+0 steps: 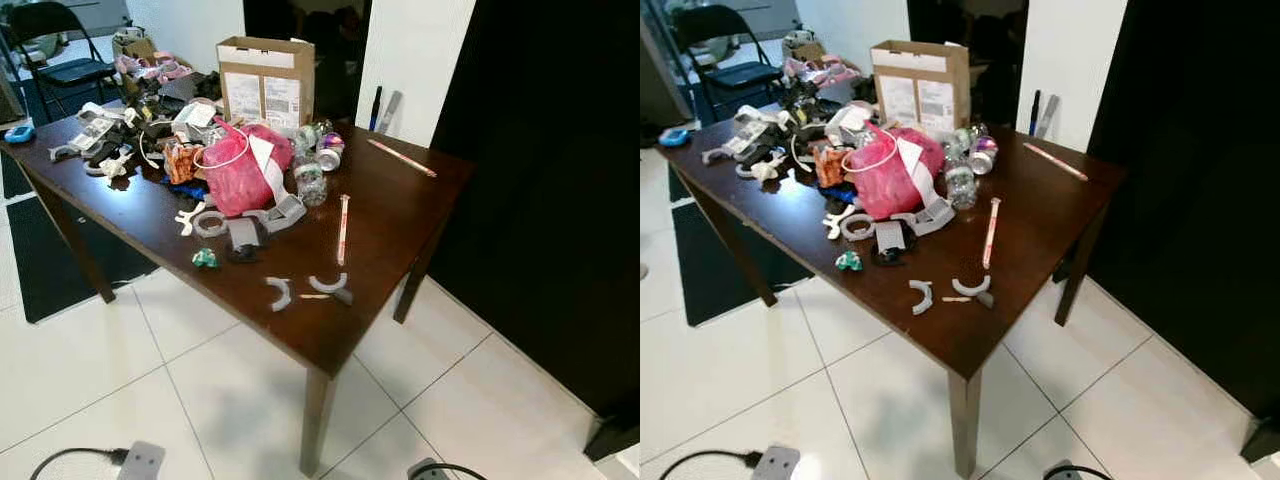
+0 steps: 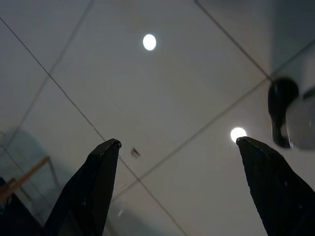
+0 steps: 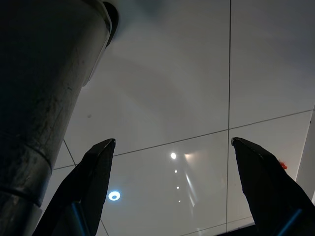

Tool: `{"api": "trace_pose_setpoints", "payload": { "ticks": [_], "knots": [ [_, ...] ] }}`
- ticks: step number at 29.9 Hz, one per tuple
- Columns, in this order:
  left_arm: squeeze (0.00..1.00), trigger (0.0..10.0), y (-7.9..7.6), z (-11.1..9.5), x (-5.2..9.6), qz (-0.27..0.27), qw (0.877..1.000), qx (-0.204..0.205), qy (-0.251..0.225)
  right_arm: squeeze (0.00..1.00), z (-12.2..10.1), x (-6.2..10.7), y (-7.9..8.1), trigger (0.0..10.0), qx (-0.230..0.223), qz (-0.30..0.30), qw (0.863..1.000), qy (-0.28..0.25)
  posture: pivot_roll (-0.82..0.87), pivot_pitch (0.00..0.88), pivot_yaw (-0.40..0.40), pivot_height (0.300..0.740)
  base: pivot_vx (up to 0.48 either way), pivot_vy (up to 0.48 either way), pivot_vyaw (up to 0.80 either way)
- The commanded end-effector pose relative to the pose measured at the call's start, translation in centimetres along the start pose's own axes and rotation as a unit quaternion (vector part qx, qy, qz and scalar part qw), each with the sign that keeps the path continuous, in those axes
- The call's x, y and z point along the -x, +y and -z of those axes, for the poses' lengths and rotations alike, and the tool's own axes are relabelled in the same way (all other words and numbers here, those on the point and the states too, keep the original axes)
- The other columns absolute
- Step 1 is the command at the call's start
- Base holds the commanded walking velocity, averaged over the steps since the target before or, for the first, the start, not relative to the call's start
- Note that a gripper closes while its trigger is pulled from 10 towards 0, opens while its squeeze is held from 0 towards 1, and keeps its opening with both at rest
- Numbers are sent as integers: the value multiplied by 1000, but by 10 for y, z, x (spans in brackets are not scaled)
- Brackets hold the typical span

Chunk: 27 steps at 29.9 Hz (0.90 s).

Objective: Picking trash to rubbish bin

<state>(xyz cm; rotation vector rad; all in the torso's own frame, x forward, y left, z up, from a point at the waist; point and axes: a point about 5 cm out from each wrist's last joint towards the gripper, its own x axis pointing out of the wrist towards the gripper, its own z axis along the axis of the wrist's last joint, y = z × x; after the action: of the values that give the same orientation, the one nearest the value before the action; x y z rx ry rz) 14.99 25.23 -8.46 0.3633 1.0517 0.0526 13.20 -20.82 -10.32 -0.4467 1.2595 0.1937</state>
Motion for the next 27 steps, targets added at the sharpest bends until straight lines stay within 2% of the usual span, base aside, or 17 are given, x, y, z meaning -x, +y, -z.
{"api": "trace_pose_setpoints", "payload": {
  "ticks": [1, 7, 10, 11, 12, 13, 15, 16, 17, 19, 21, 22, 23, 24, 25, 26, 27],
  "knots": [
    [0, 10000, 18, -8, 0, -29, 999, 4, -19, 0, 2, 0, 5, 10000, -8, -8, 1000, 4, 152, 55, 3, 740, 0, 0, 0],
    [0, 10000, 42, -29, 0, -71, 995, 34, -68, 0, 1, 0, 1, 10000, -4, -5, 1000, 2, 163, 56, -5, 740, 0, 0, 0],
    [0, 10000, 65, -59, 5, -91, 982, 60, -151, 0, 0, 0, 1, 10000, 1, -6, 1000, 2, 175, 60, -14, 740, 0, 0, 0],
    [0, 10000, 73, -73, 8, -94, 976, 54, -190, 0, 0, 0, 0, 10000, 3, -6, 1000, 1, 183, 63, -18, 740, 0, 0, 0],
    [0, 10000, 73, -73, 8, -94, 976, 54, -190, 0, 0, 0, 0, 10000, 3, -6, 1000, 1, 183, 63, -18, 740, 0, 0, 0],
    [0, 10000, 78, -82, 11, -95, 971, 48, -213, 0, 0, 0, 0, 10000, 4, -7, 1000, 1, 183, 63, -18, 740, 0, 0, 0],
    [0, 10000, 86, -106, 18, -85, 959, 10, -271, 0, -1, 0, 0, 10000, 8, -7, 1000, 1, 193, 68, -23, 740, 0, 0, 0],
    [0, 10000, 87, -122, 23, -75, 948, -24, -309, 0, -1, 0, -1, 10000, 10, -7, 1000, 0, 197, 69, -24, 740, 0, 0, 0],
    [0, 10000, 87, -122, 23, -75, 948, -24, -309, 0, -1, 0, -1, 10000, 10, -7, 1000, 0, 197, 69, -24, 740, 0, 0, 0],
    [0, 10000, 88, -145, 33, -62, 927, -67, -363, 0, -2, 0, -1, 10000, 13, -6, 1000, 0, 201, 71, -25, 740, 0, 0, 0],
    [0, 10000, 90, -170, 47, -55, 898, -91, -426, 0, -2, 0, -2, 10000, 14, -6, 1000, -1, 200, 69, -25, 740, 0, 0, 0],
    [0, 10000, 90, -170, 47, -55, 898, -91, -426, 0, -2, 0, -2, 10000, 14, -6, 1000, -1, 200, 69, -25, 740, 0, 0, 0],
    [0, 10000, 91, -187, 58, -52, 877, -100, -468, 0, -3, 0, -3, 10000, 15, -6, 1000, -1, 200, 69, -27, 740, 0, 0, 0],
    [0, 10000, 91, -187, 58, -52, 877, -100, -468, 0, -3, 0, -3, 10000, 15, -6, 1000, -1, 200, 69, -27, 740, 0, 0, 0],
    [0, 10000, 91, -203, 70, -45, 856, -107, -503, 0, -3, 0, -3, 10000, 15, -6, 1000, -1, 198, 68, -29, 740, 0, 0, 0],
    [0, 10000, 91, -222, 86, -37, 829, -122, -544, 0, -3, 0, -3, 10000, 15, -6, 1000, -1, 198, 66, -31, 740, 0, 0, 0],
    [0, 10000, 91, -222, 86, -37, 829, -122, -544, 0, -3, 0, -3, 10000, 15, -6, 1000, -1, 198, 66, -31, 740, 0, 0, 0]
  ]
}}
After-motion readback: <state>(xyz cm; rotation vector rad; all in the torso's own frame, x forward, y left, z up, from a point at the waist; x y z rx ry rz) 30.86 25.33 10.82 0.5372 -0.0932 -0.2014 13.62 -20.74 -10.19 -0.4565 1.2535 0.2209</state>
